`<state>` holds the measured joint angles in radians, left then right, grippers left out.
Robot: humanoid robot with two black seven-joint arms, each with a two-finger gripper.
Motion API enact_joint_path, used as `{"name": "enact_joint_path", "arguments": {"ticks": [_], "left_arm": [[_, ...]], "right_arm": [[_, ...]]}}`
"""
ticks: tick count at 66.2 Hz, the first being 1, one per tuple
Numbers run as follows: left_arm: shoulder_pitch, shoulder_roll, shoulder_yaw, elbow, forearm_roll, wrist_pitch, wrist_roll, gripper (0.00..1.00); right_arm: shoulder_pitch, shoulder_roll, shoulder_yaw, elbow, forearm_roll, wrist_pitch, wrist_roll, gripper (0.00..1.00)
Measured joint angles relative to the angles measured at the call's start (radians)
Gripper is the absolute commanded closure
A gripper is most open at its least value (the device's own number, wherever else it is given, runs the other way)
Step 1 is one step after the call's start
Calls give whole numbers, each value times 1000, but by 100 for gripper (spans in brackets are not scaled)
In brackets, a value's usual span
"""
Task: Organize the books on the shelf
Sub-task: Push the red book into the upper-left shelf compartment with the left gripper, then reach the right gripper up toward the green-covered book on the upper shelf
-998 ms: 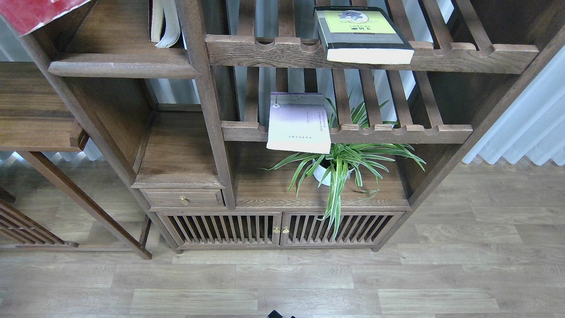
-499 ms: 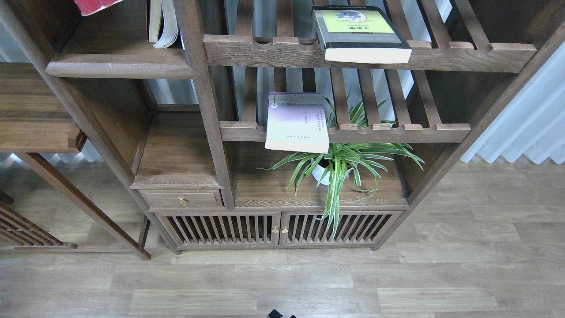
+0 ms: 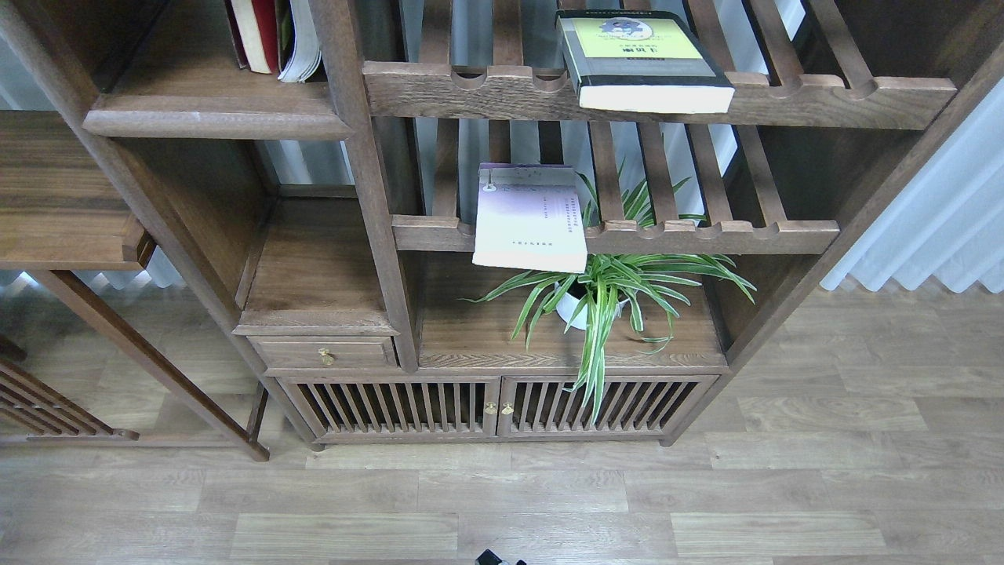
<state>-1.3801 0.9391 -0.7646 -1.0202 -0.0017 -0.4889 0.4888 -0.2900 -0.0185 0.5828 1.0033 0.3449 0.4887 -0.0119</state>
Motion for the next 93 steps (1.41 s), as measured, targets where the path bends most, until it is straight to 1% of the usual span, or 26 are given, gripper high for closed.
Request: {"name": "enact_joint_path", "arguments": {"ticks": [23,40,48,49,56,72,82,93], "left_arm": [[-7,5,5,-1,-7,0,0,87],[0,-26,10,35,9,0,0,89],[-1,-76,10,92,47,0,0,90],[-6,-103,6,123,60,1,0,90],[-24,-165,0,187,73,1,0,93],[-89,-279,-5,316,134,0,0,93],[-108,-345,-5,385,151,1,-1,93],[-122,-408,4,465,152,0,-12,93]], "right_arm": [[0,0,0,0,0,0,1,0],[0,2,0,1,0,0,0,0],[0,2,0,1,-1,0,0,0],[0,2,0,1,-1,0,0,0],[0,1,0,1,-1,0,0,0],[2,0,2,4,0,0,0,0],[9,1,20,10,0,0,3,0],[50,12,87,15,2,0,21,0]]}}
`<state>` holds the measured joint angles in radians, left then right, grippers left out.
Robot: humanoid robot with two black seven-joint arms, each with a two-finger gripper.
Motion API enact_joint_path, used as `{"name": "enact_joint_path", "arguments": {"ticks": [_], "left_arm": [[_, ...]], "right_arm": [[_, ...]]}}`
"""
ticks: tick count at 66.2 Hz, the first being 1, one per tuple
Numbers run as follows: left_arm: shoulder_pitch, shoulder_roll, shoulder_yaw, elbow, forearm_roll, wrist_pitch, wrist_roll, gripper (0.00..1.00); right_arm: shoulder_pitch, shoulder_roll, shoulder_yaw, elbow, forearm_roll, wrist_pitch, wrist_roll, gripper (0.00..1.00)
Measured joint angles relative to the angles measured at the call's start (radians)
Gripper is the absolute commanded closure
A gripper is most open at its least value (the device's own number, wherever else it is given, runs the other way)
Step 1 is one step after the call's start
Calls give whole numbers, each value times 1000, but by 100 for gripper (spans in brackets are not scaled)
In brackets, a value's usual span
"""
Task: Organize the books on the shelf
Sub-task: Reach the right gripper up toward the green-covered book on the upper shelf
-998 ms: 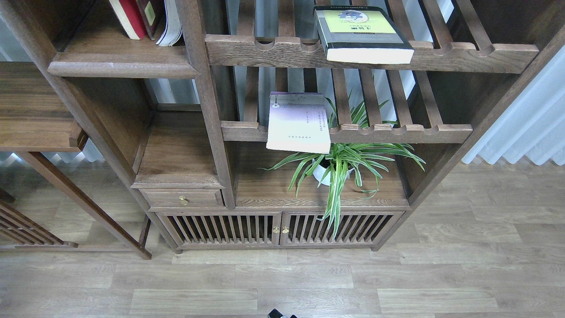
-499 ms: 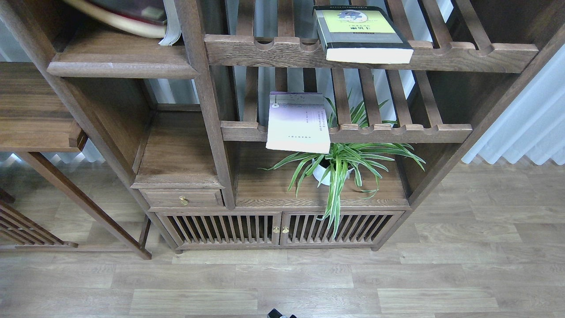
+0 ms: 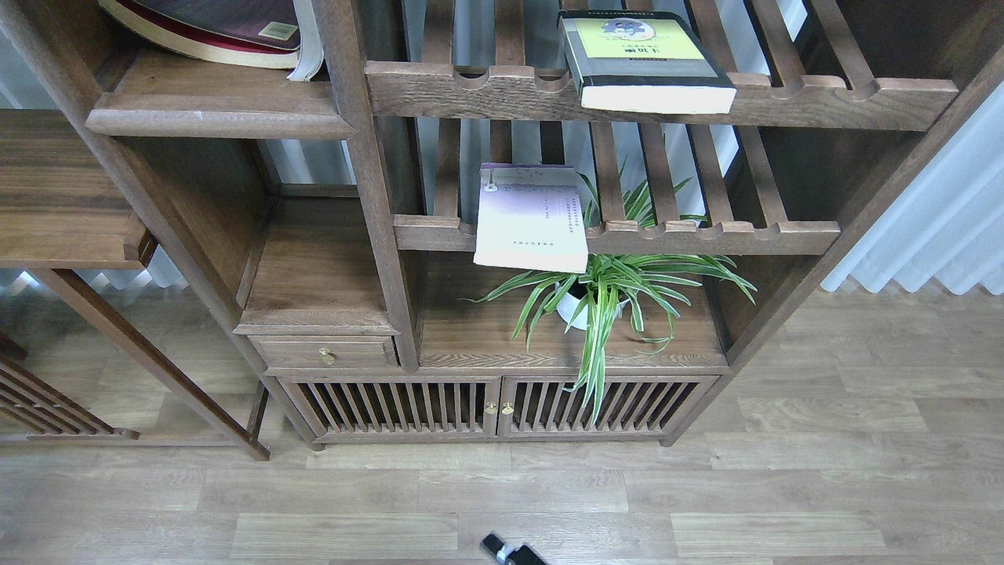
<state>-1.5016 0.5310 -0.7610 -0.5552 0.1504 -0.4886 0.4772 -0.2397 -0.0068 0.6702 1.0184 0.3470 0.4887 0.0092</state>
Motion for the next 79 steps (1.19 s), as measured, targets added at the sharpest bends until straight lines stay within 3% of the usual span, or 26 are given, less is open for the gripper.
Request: {"name": "enact_joint_path", "arguments": {"ticks": [5,6,18,40,53,79], "left_arm": [[0,-43,4,50,0,0,-24,93],[-2,-73,4,88,-2,0,-50,93],[-13,-143,5,203,-11,0,-99,93],[10,-168,15,237,-12,0,-180,93],[42,-171,32,234,-1,0,-203,93],[47,-207,75,228,47,0,-210,92]], "right_arm": [[17,1,21,0,1,0,14,0],[26,1,30,1,1,0,22,0],[46,1,62,16,1,0,37,0],[117,-21,252,195,3,0,55,0],[187,-31,306,298,-2,0,55,0],[386,-41,360,340,-5,0,62,0]]}}
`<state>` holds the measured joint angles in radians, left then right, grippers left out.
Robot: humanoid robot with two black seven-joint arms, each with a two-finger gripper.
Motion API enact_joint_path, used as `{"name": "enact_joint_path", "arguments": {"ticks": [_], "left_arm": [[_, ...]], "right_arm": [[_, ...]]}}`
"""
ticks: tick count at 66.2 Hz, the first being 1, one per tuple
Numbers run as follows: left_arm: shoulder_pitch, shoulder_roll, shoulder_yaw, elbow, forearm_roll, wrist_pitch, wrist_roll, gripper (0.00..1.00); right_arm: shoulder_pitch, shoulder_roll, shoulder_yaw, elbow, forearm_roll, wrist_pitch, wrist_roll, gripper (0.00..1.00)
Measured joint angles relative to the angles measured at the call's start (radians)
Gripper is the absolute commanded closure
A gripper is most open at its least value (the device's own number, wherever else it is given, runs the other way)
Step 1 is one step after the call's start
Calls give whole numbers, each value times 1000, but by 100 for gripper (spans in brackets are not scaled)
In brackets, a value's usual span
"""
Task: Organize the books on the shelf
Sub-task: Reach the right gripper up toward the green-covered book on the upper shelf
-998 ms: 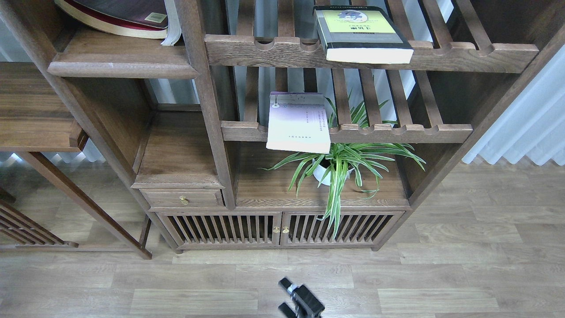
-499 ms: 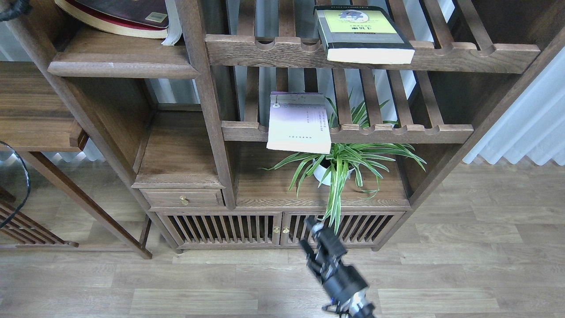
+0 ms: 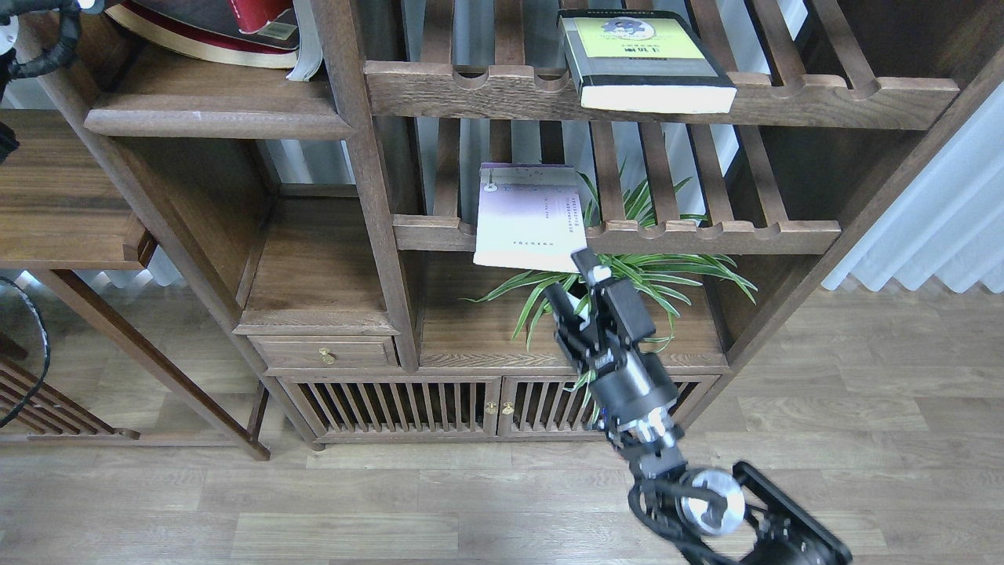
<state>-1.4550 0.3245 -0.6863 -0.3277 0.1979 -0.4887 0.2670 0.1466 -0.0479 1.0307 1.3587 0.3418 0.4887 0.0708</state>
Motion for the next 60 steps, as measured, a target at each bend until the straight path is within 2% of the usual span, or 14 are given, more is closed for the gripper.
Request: {"name": "enact_joint_path", "arguments": {"ticks": [18,26,28,29,32,33,34,35,38,46,60], "left_arm": [[1,-10,20,-9,67,0,1,90],[0,-9,25,-27,94,0,2,82],[1,-8,26,-32,97,0,3,77],[1,-8,26,-33,98,0,3,68],[0,-7,29,-38,99,0,5,50],[0,-7,29,-40,100,0,6,39],[0,-7,30,-43,100,0,7,33],[0,-7,31,-45,100,0,8,23],[1,-8,34,-56,102,0,12,13],[4,10,29,-108,102,0,14,1],[13,135,18,-248,85,0,12,0]], "right_arm": [[103,3,53,1,0,-101,15,0],[129,4,56,5,3,-150,17,0],[131,5,56,5,3,-158,17,0],[132,6,56,6,3,-164,17,0],[134,7,56,6,3,-177,17,0],[134,8,55,6,3,-183,17,0],[135,8,55,6,3,-189,17,0],[135,9,55,6,3,-194,18,0],[137,9,55,6,3,-204,18,0],[145,6,55,7,2,-214,18,0],[175,2,55,7,0,-216,17,0]]}}
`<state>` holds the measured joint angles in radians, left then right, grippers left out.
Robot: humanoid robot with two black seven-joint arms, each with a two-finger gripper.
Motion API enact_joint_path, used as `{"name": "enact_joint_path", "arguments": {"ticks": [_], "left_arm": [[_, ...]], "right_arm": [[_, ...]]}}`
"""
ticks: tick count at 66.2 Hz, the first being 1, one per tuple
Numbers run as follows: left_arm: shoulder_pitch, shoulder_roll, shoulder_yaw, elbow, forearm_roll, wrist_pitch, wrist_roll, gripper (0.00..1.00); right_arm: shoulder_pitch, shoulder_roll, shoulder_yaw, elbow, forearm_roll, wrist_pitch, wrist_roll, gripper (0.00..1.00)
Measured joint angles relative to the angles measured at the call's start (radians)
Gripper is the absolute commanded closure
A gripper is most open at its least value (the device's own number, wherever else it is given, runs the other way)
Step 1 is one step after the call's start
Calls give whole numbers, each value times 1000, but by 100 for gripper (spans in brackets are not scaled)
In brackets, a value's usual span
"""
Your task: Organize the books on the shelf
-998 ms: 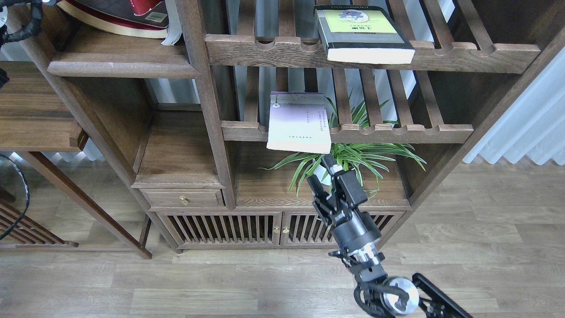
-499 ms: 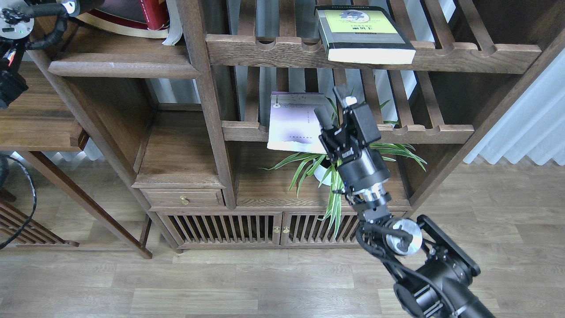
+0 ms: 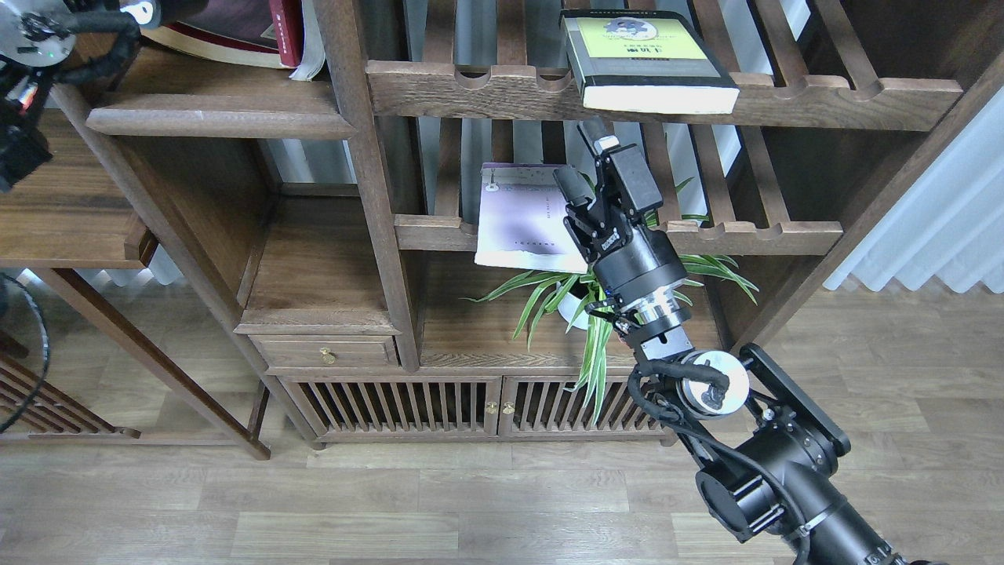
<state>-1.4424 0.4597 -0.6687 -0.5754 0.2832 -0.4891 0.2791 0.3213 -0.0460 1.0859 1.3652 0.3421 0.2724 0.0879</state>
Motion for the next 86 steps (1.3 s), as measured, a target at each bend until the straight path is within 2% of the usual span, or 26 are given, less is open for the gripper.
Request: {"name": "enact_joint_path", "arguments": {"ticks": [5,17,23,34,47,51,52,60,77,86], "left_arm": [[20,61,-1,-62,-23,0,-4,0],[159,251,-3,-364,-216,0,-9,0],[241,305,-12,-509,-282,0,-8,0],[350,358,-85,-682,-306,0,-9,0],[500,383,-124,-734,-307,1,-2,0],[564,399,-124,-736,-306,1,0,0],[611,408,-124,-737,-304,1,2,0],[709,415,-123,-737,-302,1,2,0],[859,420,-126,-701,-302,1,-2,0],[895,420,-126,-698,-301,1,1,0]], "right_arm": [[13,0,0,0,0,-3,0,0],[40,8,-1,0,0,-37,-1,0],[41,10,-4,0,-1,-44,-1,0],[39,5,-7,0,-3,-47,0,0],[38,0,2,0,-3,-47,1,0],[38,0,3,0,-3,-46,1,0],[38,-1,3,0,-3,-45,1,0],[38,-3,4,0,-3,-44,1,0],[41,-6,5,-3,-5,-46,1,0],[47,-17,27,-5,-6,-57,1,0]]}}
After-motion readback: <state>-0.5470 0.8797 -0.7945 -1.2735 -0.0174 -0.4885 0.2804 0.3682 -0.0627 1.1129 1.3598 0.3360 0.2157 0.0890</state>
